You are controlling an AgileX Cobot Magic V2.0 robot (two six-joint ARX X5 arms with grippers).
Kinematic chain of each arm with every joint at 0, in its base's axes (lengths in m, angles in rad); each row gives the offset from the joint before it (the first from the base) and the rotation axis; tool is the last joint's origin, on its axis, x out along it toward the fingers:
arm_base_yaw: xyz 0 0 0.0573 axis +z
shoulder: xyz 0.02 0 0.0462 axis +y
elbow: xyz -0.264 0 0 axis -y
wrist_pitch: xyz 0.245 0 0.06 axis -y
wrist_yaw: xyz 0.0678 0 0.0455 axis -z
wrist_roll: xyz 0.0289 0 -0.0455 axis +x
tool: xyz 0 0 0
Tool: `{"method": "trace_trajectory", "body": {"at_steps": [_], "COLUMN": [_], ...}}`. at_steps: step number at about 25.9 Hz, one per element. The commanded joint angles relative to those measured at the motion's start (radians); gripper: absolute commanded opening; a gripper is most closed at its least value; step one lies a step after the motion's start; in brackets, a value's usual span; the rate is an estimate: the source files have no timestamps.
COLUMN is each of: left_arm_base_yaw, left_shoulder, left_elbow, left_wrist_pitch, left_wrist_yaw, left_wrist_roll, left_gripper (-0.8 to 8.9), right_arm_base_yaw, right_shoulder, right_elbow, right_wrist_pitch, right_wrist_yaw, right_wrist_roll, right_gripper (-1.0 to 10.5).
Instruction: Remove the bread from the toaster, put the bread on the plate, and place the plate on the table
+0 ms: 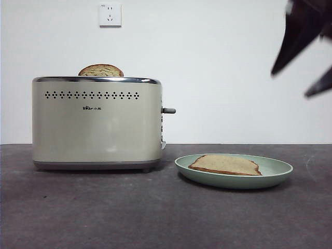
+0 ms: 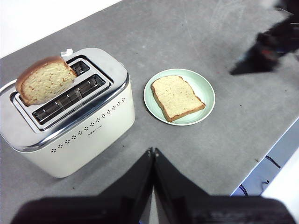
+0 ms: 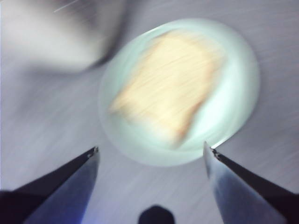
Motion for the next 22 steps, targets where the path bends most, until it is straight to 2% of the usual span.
{"method": "trace_trajectory", "body": {"at_steps": [1,3,9,15,22], "left_arm_base_yaw": [-0.004,-0.004,-0.004,-0.004,-0.004], "left_shoulder": [-0.002,-0.002,-0.002,-0.002,-0.002], "left_elbow": [0.001,0.001,0.001,0.001,0.001], "left_wrist_pitch": [0.002,0.001,-0.024,-0.036,-0.051], "left_wrist_yaw": [0.002,0.002,0.002,0.002,0.002], "left_wrist_roll": [-0.010,-0.010,-0.010,-0.010,-0.010], "left_gripper": [-0.08,-0.08,-0.08,-0.08,-0.05], "right_arm_base_yaw": [0.089,0.135,0.237,0.259,0.259], "right_shoulder": [-0.148,-0.215,-0.359,-0.397,-0.397], "right_elbow": [-0.002,-0.002,-0.002,-0.002,-0.002], "right_wrist_pitch": [-0.152,-0.211,-0.333,-0.405,-0.409], "right_wrist_yaw": [-0.011,-0.011,-0.011,-0.011,-0.011], "right_wrist_roll": [-0.064,-0.063,-0.063,-0.063,-0.062], "right_gripper": [3.7,3.4,-0.3,-0.1,0.0]}}
